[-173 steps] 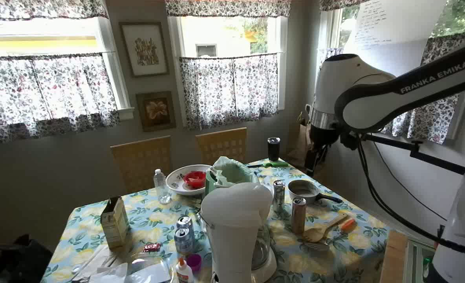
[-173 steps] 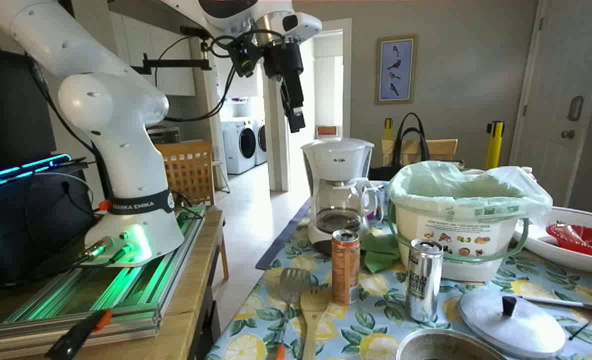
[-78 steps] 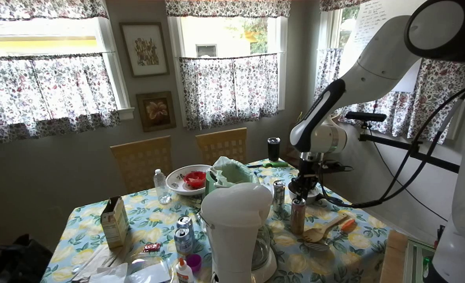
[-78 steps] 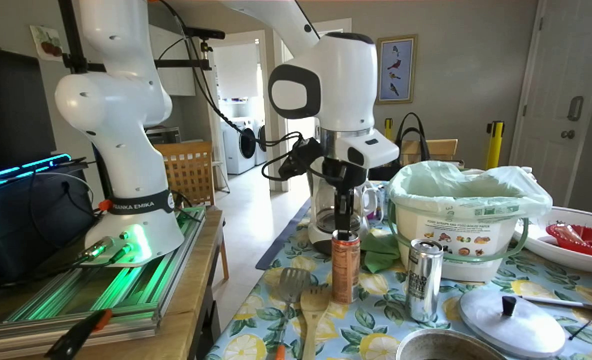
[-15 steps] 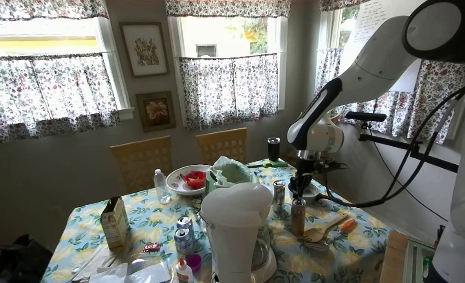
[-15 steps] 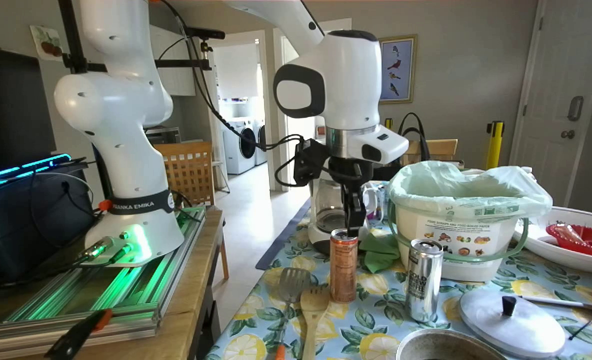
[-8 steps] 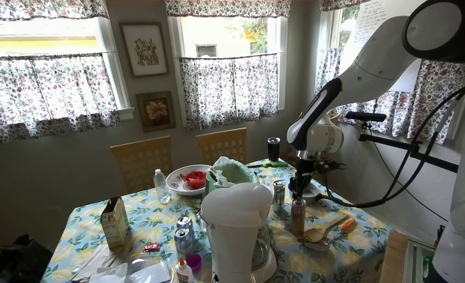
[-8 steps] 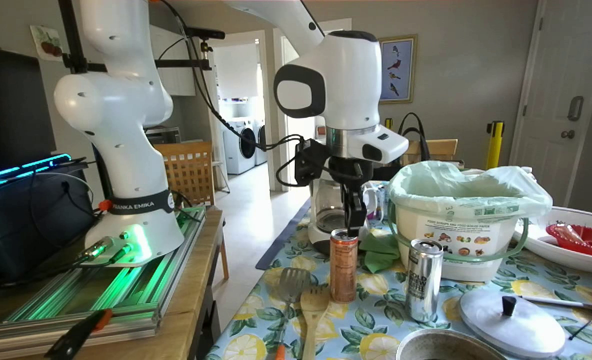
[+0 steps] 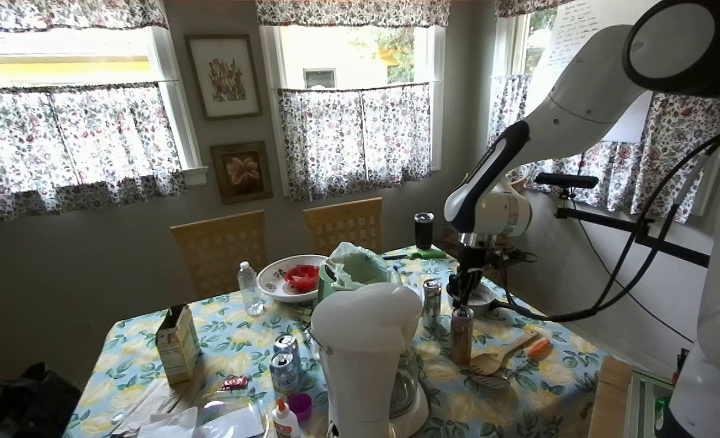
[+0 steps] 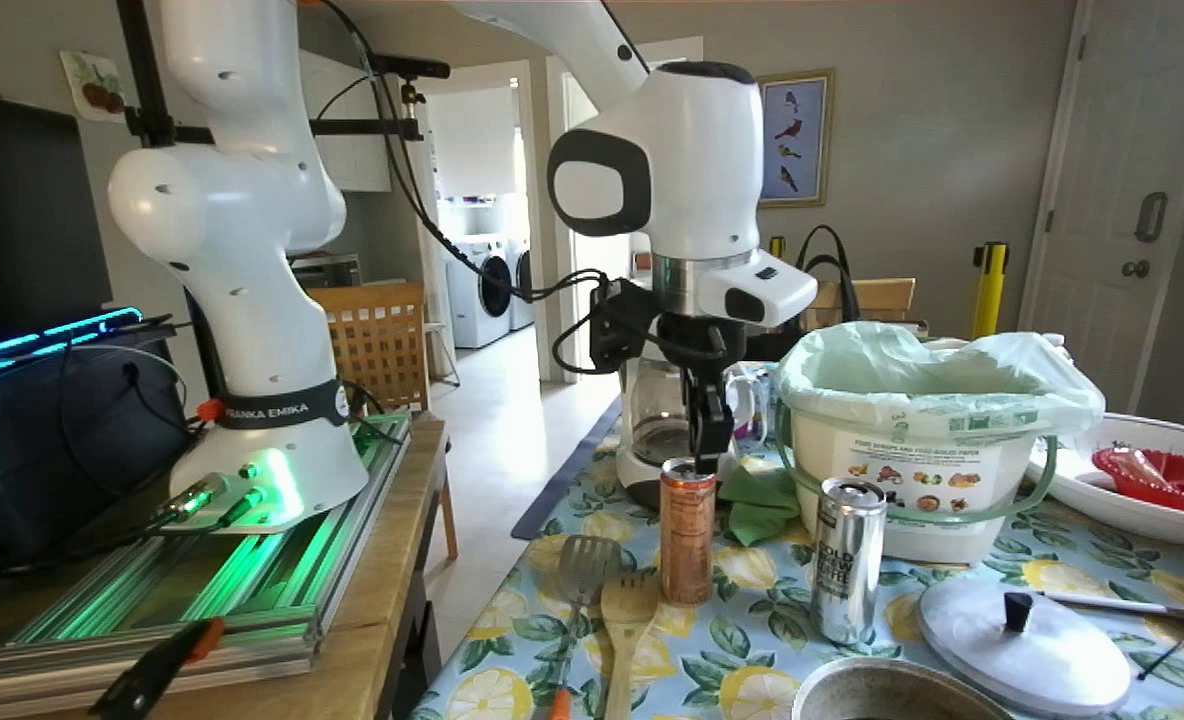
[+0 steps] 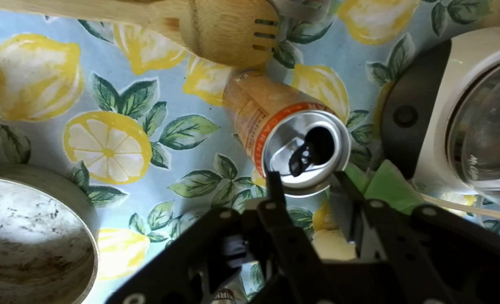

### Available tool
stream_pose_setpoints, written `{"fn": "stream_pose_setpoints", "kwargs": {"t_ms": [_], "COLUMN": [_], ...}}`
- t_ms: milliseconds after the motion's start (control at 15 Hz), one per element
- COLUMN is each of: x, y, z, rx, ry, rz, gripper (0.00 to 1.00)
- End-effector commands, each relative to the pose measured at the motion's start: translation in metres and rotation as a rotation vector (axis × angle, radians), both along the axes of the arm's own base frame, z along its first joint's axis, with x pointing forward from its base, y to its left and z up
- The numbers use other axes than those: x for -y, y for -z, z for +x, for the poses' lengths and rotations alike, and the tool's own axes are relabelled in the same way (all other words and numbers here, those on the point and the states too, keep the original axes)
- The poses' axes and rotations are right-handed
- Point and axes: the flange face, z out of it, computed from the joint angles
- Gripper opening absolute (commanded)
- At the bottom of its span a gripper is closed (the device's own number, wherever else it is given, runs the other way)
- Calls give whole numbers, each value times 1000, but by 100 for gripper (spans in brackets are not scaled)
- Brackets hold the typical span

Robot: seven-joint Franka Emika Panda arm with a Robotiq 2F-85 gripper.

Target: Put the brown can inside the white bin

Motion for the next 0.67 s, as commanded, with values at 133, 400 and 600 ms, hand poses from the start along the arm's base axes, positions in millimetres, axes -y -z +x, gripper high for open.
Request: {"fn": "stream_pose_setpoints", "kwargs": {"t_ms": [133, 400, 600], "x": [0, 0, 0], "y": [4, 6, 7], "z": [0, -2, -3], "rx": [7, 3, 1], "ry": [-17, -22, -26], "rz": [16, 19, 20], "gripper": [36, 35, 33]}}
